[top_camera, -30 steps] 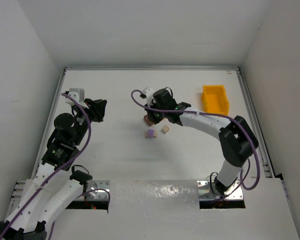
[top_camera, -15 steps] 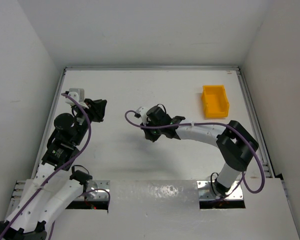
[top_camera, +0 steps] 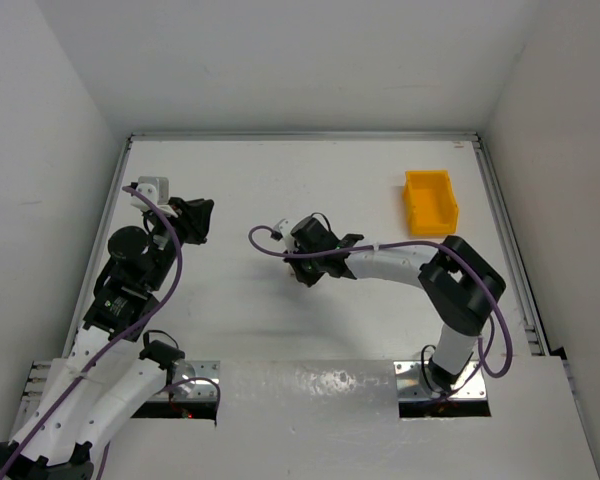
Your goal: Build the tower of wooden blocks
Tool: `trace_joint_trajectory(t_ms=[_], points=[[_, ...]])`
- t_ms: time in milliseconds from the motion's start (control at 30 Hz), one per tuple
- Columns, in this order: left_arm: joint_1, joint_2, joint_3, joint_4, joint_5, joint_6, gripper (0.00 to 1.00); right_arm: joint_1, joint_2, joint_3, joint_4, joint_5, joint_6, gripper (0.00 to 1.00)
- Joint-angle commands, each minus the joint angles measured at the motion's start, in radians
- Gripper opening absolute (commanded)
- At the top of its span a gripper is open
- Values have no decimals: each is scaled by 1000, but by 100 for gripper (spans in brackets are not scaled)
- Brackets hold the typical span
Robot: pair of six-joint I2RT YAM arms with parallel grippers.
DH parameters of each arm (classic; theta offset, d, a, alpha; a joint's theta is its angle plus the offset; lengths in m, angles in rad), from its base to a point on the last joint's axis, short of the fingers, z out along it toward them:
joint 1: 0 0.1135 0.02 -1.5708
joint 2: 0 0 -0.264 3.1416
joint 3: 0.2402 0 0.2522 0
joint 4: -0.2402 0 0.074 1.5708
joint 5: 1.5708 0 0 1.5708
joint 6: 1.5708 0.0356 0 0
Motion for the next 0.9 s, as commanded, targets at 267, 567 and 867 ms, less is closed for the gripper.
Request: trace_joint_trajectory(t_ms=[267, 567, 867], points=[[-6, -7, 1, 39, 8, -1, 19, -6, 15, 35, -5, 54, -22, 0], [-6, -7, 1, 39, 8, -3, 19, -14, 8, 32, -14, 78, -27, 0], [-6, -4, 1, 41, 8, -3, 19, -17, 7, 31, -6, 101, -27, 0]])
